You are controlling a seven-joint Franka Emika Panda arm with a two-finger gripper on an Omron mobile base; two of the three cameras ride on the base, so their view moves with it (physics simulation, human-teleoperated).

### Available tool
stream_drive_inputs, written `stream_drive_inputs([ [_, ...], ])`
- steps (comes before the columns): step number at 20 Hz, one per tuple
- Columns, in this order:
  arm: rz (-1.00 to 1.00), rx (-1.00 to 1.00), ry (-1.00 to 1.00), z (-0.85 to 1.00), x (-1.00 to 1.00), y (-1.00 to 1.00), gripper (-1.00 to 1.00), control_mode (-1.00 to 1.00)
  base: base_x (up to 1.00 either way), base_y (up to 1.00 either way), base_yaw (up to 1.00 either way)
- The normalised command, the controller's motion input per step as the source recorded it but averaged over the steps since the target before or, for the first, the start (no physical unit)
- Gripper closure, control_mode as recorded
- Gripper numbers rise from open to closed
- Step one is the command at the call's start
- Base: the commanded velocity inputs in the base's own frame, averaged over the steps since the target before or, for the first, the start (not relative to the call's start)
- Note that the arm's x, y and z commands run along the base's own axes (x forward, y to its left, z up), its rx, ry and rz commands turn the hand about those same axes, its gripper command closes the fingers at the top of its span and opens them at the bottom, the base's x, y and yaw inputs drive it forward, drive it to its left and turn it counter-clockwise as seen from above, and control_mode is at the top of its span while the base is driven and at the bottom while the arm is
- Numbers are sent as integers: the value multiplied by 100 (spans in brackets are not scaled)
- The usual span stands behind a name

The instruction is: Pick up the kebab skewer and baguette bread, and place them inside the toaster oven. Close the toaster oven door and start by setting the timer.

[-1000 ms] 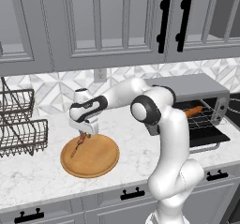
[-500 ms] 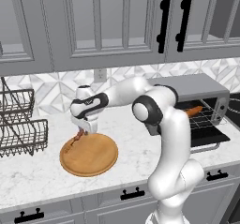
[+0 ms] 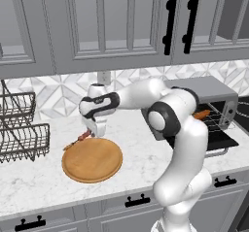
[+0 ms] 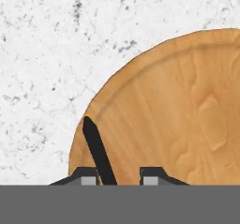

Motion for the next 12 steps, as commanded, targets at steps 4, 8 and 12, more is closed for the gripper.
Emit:
stream_drive_inputs([
  [4, -23, 9, -12, 48, -96, -54, 100, -100, 0, 0, 0],
  [8, -15, 10, -5, 59, -41, -83, 100, -100, 0, 0, 0],
  [12, -1, 6, -12, 47, -45, -86, 100, -100, 0, 0, 0],
])
